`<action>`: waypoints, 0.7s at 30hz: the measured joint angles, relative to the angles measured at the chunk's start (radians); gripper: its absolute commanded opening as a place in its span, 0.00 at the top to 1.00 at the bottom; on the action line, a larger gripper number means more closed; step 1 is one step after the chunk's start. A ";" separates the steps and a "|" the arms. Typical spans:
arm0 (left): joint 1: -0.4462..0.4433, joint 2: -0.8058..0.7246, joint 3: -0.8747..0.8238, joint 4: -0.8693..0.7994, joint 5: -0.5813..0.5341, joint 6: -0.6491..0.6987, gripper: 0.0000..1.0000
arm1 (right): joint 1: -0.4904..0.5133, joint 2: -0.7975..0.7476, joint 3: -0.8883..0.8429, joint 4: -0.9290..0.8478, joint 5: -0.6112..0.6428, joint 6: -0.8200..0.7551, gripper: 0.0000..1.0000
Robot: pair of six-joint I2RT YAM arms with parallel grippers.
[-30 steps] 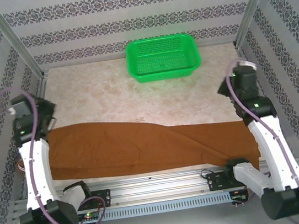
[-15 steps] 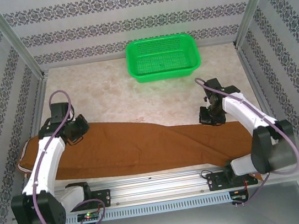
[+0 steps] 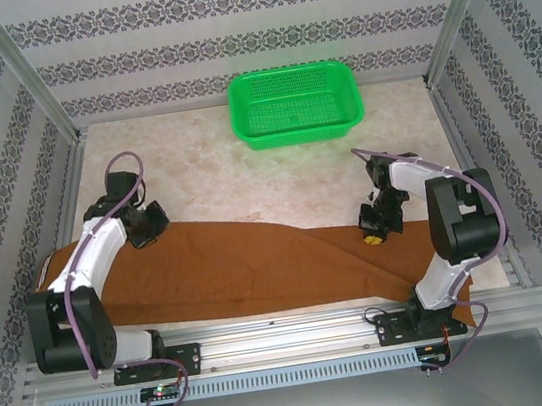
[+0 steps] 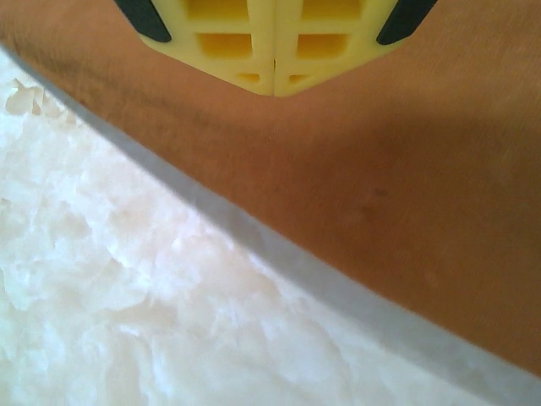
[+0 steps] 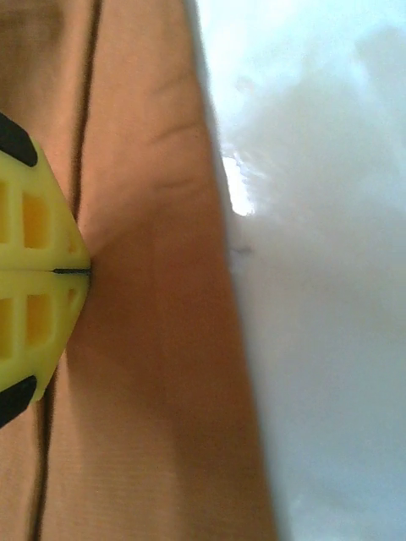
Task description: Roll up the long pants
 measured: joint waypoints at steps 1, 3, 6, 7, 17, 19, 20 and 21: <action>0.000 0.020 0.015 0.003 0.000 0.000 1.00 | -0.008 0.019 0.018 -0.014 -0.006 0.002 1.00; 0.000 0.056 0.042 0.011 -0.004 0.000 1.00 | -0.027 0.061 0.060 -0.040 -0.021 0.008 1.00; 0.000 0.101 0.078 0.029 -0.014 0.000 1.00 | -0.058 0.125 0.137 -0.067 -0.040 0.016 1.00; 0.000 0.115 0.090 0.032 -0.020 0.000 1.00 | -0.067 0.144 0.165 -0.072 -0.042 0.018 1.00; 0.000 0.381 0.331 0.068 -0.123 0.034 1.00 | -0.148 0.420 0.631 -0.073 -0.026 0.040 1.00; 0.000 0.441 0.399 0.076 -0.137 0.054 1.00 | -0.169 0.415 0.644 -0.029 0.011 0.049 1.00; 0.000 0.458 0.424 0.077 -0.143 0.065 1.00 | -0.179 0.400 0.633 -0.013 0.035 0.056 1.00; 0.000 0.470 0.447 0.077 -0.153 0.079 1.00 | -0.192 0.366 0.608 0.005 0.063 0.060 1.00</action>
